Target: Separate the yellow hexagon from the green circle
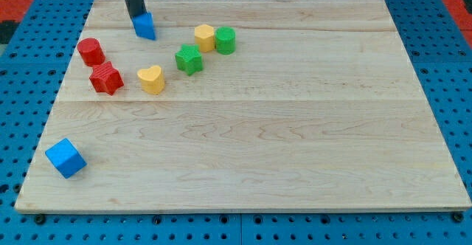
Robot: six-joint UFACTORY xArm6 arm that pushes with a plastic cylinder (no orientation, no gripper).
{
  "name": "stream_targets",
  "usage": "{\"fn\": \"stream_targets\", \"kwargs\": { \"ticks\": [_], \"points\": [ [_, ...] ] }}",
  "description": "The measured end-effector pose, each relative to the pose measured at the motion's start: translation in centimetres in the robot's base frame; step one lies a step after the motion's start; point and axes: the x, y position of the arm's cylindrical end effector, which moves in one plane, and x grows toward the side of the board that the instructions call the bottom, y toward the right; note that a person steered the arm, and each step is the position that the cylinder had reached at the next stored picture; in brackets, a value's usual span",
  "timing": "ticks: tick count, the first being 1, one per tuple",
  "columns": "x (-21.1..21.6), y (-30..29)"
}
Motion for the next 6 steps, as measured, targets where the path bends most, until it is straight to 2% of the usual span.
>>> {"fn": "stream_targets", "kwargs": {
  "ticks": [1,2,4,5,6],
  "points": [
    [6.2,6.5],
    [5.7,11.4],
    [0.8,5.8],
    [1.1,9.4],
    [-0.3,10.9]
  ]
}}
